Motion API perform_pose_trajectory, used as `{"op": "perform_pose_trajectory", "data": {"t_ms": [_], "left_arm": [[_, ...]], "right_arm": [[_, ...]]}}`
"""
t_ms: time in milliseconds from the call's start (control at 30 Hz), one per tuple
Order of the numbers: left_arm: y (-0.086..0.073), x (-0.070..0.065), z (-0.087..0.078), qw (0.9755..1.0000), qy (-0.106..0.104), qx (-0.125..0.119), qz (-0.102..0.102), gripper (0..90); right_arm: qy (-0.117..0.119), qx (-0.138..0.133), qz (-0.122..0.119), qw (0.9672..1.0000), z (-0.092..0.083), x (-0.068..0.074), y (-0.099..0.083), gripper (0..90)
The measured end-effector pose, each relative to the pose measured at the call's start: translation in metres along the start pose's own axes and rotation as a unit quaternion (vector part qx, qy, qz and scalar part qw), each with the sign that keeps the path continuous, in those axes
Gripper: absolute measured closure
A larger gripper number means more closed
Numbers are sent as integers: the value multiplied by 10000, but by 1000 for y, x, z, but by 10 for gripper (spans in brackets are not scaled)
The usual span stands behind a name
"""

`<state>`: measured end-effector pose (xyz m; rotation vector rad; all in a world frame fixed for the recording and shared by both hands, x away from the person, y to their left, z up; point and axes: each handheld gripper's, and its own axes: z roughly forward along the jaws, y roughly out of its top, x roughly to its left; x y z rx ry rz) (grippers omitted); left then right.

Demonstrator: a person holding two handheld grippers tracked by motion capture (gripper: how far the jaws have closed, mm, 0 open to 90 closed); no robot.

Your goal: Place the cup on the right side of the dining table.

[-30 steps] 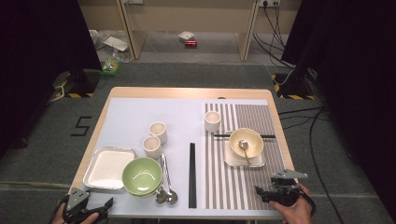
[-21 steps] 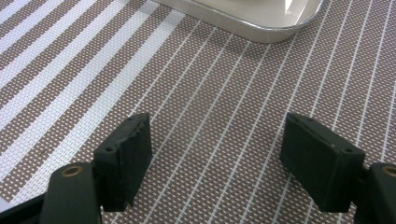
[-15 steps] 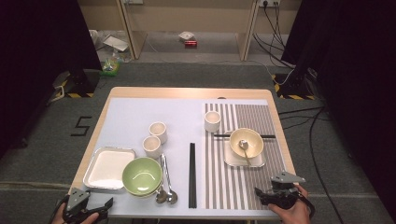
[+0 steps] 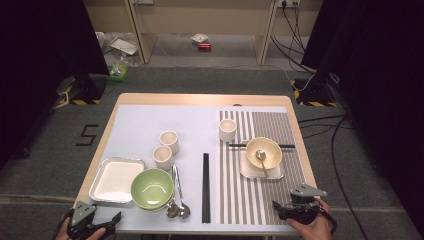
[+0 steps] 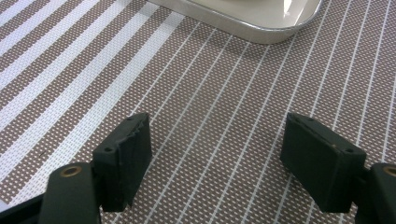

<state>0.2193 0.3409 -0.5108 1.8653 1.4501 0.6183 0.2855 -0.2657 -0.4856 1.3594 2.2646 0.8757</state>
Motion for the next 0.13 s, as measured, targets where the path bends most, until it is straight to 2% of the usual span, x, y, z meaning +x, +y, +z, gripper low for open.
{"op": "perform_pose_trajectory", "data": {"t_ms": [133], "left_arm": [[0, 0, 0, 10000, 5, 3, 8, 76]], "right_arm": [[-1, -3, 4, 10000, 0, 0, 0, 248]]}}
